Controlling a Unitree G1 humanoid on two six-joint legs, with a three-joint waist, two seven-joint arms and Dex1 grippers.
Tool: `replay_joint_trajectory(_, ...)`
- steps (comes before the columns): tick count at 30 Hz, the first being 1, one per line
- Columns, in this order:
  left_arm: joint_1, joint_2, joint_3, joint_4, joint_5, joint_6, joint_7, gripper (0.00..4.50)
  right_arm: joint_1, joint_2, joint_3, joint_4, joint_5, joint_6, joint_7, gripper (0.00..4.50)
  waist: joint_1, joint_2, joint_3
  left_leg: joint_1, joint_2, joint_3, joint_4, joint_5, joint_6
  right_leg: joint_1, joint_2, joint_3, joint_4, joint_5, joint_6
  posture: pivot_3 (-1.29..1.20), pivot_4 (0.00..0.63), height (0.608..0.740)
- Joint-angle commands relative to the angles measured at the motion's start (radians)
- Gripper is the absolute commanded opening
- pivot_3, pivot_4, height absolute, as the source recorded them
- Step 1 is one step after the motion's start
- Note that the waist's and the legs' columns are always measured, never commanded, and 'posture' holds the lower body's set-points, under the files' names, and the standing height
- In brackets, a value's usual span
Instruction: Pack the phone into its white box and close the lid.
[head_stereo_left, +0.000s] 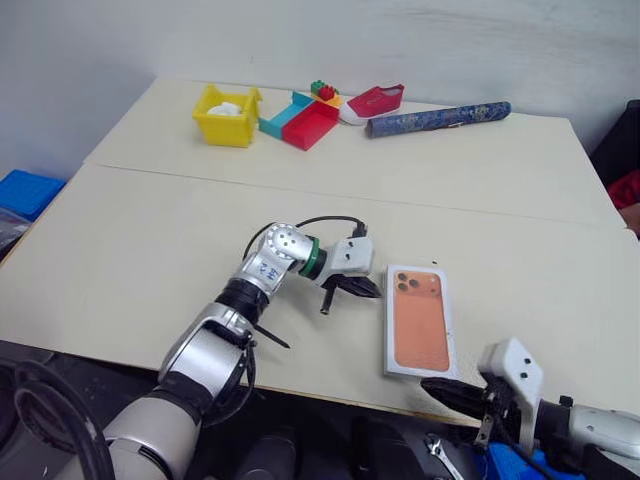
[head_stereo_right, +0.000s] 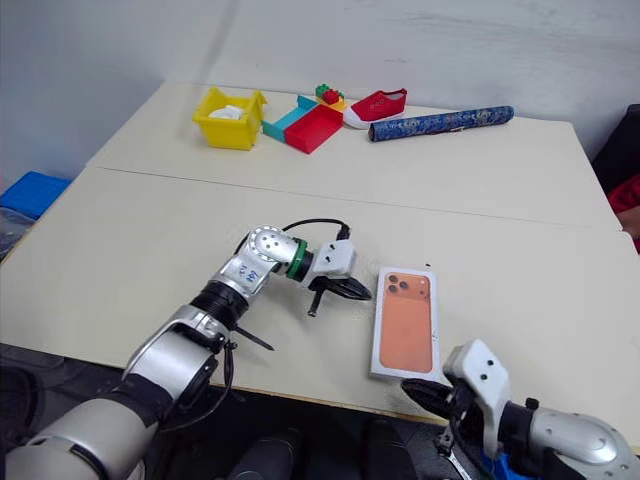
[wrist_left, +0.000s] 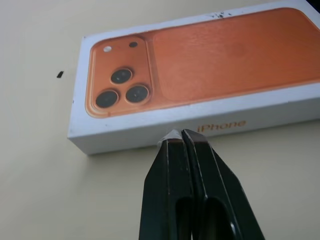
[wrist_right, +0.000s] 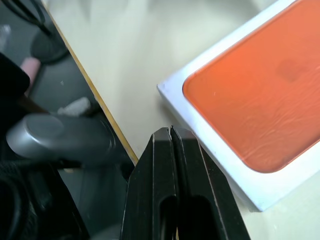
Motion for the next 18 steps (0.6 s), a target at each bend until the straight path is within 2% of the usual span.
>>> replay_joint_trajectory(1, 0.003, -0.009, 0.043, -0.135, -0.106, 0.15, -0.075, 0.0, -0.039, 0.028, -0.061, 0.005, 0.078, 0.018, -0.04, 0.03, 0.0, 0.0, 0.0, 0.0, 0.0, 0.0, 0.0, 0.0, 0.0, 0.0, 0.0, 0.0, 0.0, 0.0, 0.0, 0.0, 0.15, 0.74)
replay_joint_trajectory(4, 0.002, -0.044, 0.036, -0.155, -0.101, 0.192, -0.036, 0.0, -0.061, 0.033, -0.04, 0.041, 0.036, 0.025, -0.065, 0.03, 0.003, 0.0, 0.0, 0.0, -0.001, 0.0, 0.001, 0.0, 0.001, 0.0, 0.0, 0.001, 0.0, 0.0, 0.0, 0.0, 0.15, 0.74)
replay_joint_trajectory(8, -0.021, -0.137, -0.009, -0.066, -0.03, 0.19, 0.076, 0.0, -0.096, 0.039, 0.068, 0.116, -0.086, 0.019, -0.107, 0.03, 0.011, 0.0, 0.0, 0.0, -0.001, 0.0, 0.001, -0.001, 0.001, 0.0, 0.0, 0.0, -0.001, 0.0, 0.0, 0.0, 0.15, 0.74)
replay_joint_trajectory(13, -0.026, -0.145, -0.088, 0.054, 0.086, 0.117, 0.149, 0.0, -0.112, 0.028, 0.196, 0.195, -0.278, -0.033, -0.153, 0.03, -0.001, -0.002, -0.002, 0.001, -0.001, 0.003, 0.001, -0.001, 0.001, 0.0, 0.0, 0.0, 0.0, 0.0, 0.001, 0.0, 0.15, 0.74)
replay_joint_trajectory(15, -0.021, -0.136, -0.092, 0.072, 0.095, 0.104, 0.155, 0.0, -0.106, 0.041, 0.206, 0.211, -0.316, -0.054, -0.167, 0.03, -0.004, -0.003, -0.002, 0.006, 0.001, 0.002, 0.001, -0.001, 0.0, 0.006, 0.001, 0.0, -0.001, 0.0, 0.001, 0.0, 0.15, 0.74)
replay_joint_trajectory(18, -0.009, -0.102, -0.069, 0.061, 0.079, 0.106, 0.139, 0.0, -0.104, 0.069, 0.191, 0.221, -0.345, -0.123, -0.162, 0.03, -0.014, -0.002, -0.002, 0.023, 0.002, -0.001, -0.002, -0.008, 0.008, 0.026, 0.001, -0.002, -0.008, 0.0, 0.001, 0.0, 0.15, 0.74)
